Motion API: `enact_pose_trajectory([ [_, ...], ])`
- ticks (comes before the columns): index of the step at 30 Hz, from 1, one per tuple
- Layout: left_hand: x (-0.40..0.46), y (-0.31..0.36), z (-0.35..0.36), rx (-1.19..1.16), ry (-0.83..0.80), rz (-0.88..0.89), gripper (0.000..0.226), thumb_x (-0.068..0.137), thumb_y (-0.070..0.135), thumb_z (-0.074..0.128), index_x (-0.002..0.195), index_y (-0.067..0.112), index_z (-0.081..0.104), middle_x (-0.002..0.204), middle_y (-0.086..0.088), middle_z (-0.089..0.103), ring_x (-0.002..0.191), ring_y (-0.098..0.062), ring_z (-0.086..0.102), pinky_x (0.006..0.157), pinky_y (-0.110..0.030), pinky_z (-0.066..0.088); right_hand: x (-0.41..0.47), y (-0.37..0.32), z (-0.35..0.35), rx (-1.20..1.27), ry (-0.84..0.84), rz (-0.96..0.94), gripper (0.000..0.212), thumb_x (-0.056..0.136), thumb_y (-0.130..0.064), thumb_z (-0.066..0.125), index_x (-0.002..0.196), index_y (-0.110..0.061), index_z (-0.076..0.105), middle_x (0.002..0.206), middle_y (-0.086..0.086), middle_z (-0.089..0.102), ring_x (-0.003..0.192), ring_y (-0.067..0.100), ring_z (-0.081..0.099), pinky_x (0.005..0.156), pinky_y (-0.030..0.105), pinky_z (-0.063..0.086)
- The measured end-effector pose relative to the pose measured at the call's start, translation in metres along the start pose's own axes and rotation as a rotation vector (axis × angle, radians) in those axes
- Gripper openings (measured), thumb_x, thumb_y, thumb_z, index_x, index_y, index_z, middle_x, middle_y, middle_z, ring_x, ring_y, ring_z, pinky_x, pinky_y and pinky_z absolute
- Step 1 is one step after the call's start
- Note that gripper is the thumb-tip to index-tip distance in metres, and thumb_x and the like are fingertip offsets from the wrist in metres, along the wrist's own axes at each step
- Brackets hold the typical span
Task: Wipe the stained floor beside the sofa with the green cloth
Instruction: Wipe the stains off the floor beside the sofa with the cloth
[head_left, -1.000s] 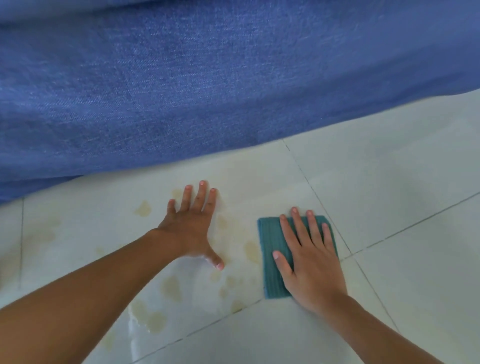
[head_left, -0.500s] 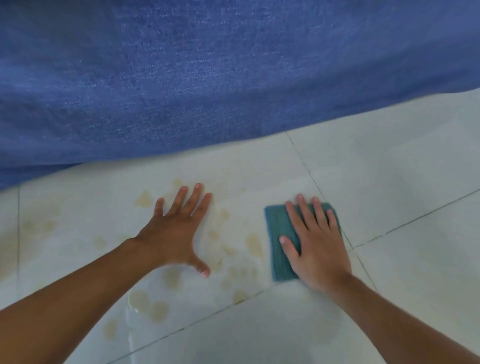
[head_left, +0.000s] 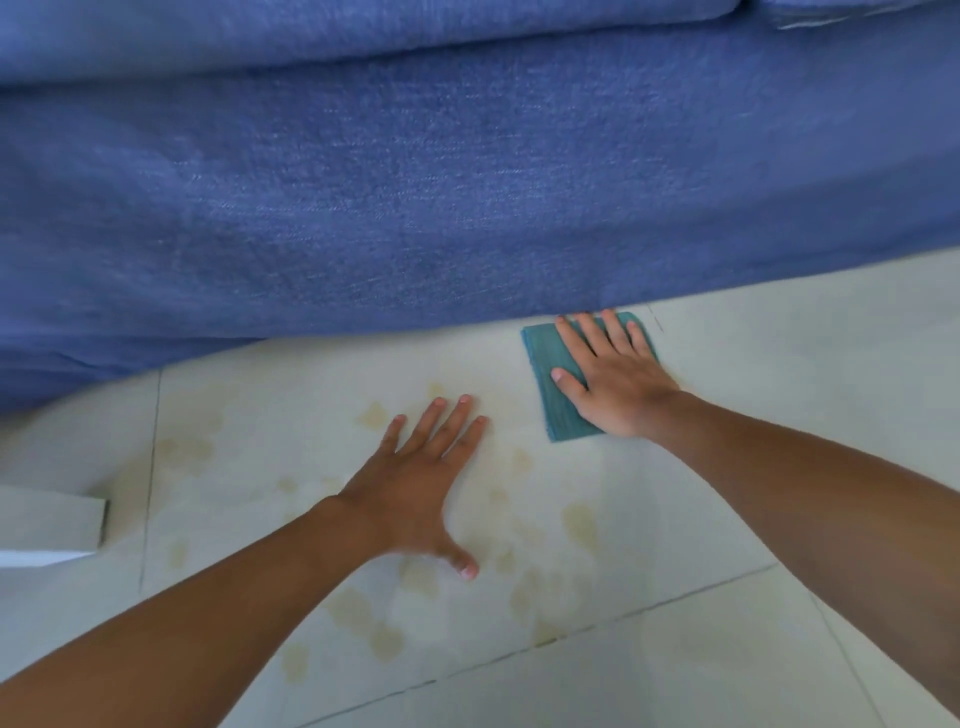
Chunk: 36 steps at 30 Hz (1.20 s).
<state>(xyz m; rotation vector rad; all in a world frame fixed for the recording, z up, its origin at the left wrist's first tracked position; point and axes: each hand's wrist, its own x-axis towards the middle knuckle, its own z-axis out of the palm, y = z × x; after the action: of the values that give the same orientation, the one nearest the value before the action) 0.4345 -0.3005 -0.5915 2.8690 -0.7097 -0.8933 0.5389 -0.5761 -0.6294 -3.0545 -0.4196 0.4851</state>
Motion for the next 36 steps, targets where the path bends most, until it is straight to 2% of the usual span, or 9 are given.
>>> enact_pose_trajectory([
  [6, -0.027, -0.045, -0.002, 0.015, -0.001, -0.083, 0.147, 0.048, 0.089, 0.063, 0.147, 0.033, -0.031, 0.148, 0.007, -0.051, 0.136, -0.021, -0.045, 0.114, -0.058, -0.019, 0.014, -0.003, -0.023, -0.128, -0.259, 0.033, 0.073, 0.1, -0.064, 0.007, 0.156, -0.03, -0.026, 0.17, 0.0, -0.021, 0.156, 0.028, -0.019, 0.126, 0.047, -0.008],
  [13, -0.055, -0.09, 0.016, -0.082, 0.063, -0.182, 0.148, 0.041, 0.097, 0.053, 0.144, 0.038, -0.034, 0.144, 0.013, -0.053, 0.137, -0.018, -0.043, 0.117, -0.055, -0.014, 0.003, -0.01, -0.006, -0.076, -0.087, 0.062, 0.069, 0.1, -0.058, 0.004, 0.157, -0.03, -0.024, 0.169, 0.0, -0.023, 0.155, 0.026, -0.021, 0.126, 0.046, -0.009],
  [17, -0.066, -0.099, 0.028, -0.1, 0.057, -0.212, 0.148, 0.041, 0.098, 0.051, 0.142, 0.036, -0.038, 0.145, 0.011, -0.053, 0.138, -0.018, -0.042, 0.118, -0.055, -0.012, -0.01, -0.023, 0.011, 0.006, 0.068, 0.159, 0.069, 0.102, -0.053, 0.009, 0.161, -0.027, -0.011, 0.172, -0.003, -0.014, 0.157, 0.024, -0.014, 0.126, 0.047, -0.006],
  [20, -0.074, -0.103, 0.031, -0.11, 0.076, -0.22, 0.147, 0.039, 0.1, 0.048, 0.136, 0.038, -0.043, 0.144, 0.012, -0.054, 0.138, -0.017, -0.042, 0.118, -0.055, -0.011, -0.009, -0.024, 0.013, 0.006, 0.072, 0.176, 0.07, 0.1, -0.054, 0.006, 0.162, -0.026, -0.009, 0.172, -0.003, -0.01, 0.157, 0.025, -0.013, 0.126, 0.047, -0.006],
  [24, -0.091, -0.113, 0.035, -0.14, 0.09, -0.238, 0.15, 0.035, 0.102, 0.048, 0.141, 0.04, -0.038, 0.142, 0.014, -0.055, 0.138, -0.016, -0.042, 0.118, -0.056, -0.01, -0.006, -0.038, 0.013, 0.0, 0.099, 0.209, 0.074, 0.095, -0.056, 0.0, 0.162, -0.025, -0.008, 0.173, 0.0, -0.007, 0.158, 0.028, -0.01, 0.127, 0.051, -0.004],
  [27, -0.107, -0.125, 0.038, -0.157, 0.091, -0.296, 0.151, 0.035, 0.1, 0.052, 0.137, 0.04, -0.042, 0.142, 0.014, -0.056, 0.139, -0.018, -0.04, 0.119, -0.056, -0.009, 0.008, -0.091, 0.006, 0.026, 0.104, 0.167, 0.079, 0.09, -0.058, -0.003, 0.162, -0.025, -0.003, 0.173, 0.003, 0.001, 0.157, 0.031, -0.002, 0.126, 0.052, -0.003],
  [30, -0.128, -0.136, 0.046, -0.183, 0.082, -0.353, 0.152, 0.035, 0.096, 0.057, 0.134, 0.039, -0.044, 0.144, 0.012, -0.054, 0.141, -0.017, -0.037, 0.119, -0.055, -0.007, 0.027, -0.184, 0.002, 0.058, 0.099, 0.031, 0.073, 0.098, -0.056, 0.011, 0.163, -0.024, 0.004, 0.172, 0.003, 0.008, 0.156, 0.034, 0.004, 0.126, 0.054, -0.003],
  [33, -0.152, -0.144, 0.059, -0.18, 0.083, -0.405, 0.157, 0.035, 0.094, 0.059, 0.145, 0.033, -0.034, 0.15, 0.008, -0.047, 0.144, -0.019, -0.031, 0.119, -0.055, -0.006, 0.036, -0.281, 0.008, 0.082, 0.092, -0.128, 0.071, 0.1, -0.054, 0.017, 0.163, -0.024, 0.001, 0.173, 0.001, -0.001, 0.157, 0.031, -0.006, 0.125, 0.053, -0.008],
  [36, -0.176, -0.144, 0.075, -0.188, 0.092, -0.416, 0.155, 0.04, 0.091, 0.063, 0.149, 0.028, -0.027, 0.155, 0.004, -0.041, 0.146, -0.02, -0.029, 0.121, -0.05, -0.004, 0.037, -0.336, 0.013, 0.082, 0.07, -0.21, 0.072, 0.1, -0.054, 0.015, 0.163, -0.023, -0.002, 0.172, 0.001, -0.009, 0.156, 0.03, -0.015, 0.124, 0.053, -0.011],
])
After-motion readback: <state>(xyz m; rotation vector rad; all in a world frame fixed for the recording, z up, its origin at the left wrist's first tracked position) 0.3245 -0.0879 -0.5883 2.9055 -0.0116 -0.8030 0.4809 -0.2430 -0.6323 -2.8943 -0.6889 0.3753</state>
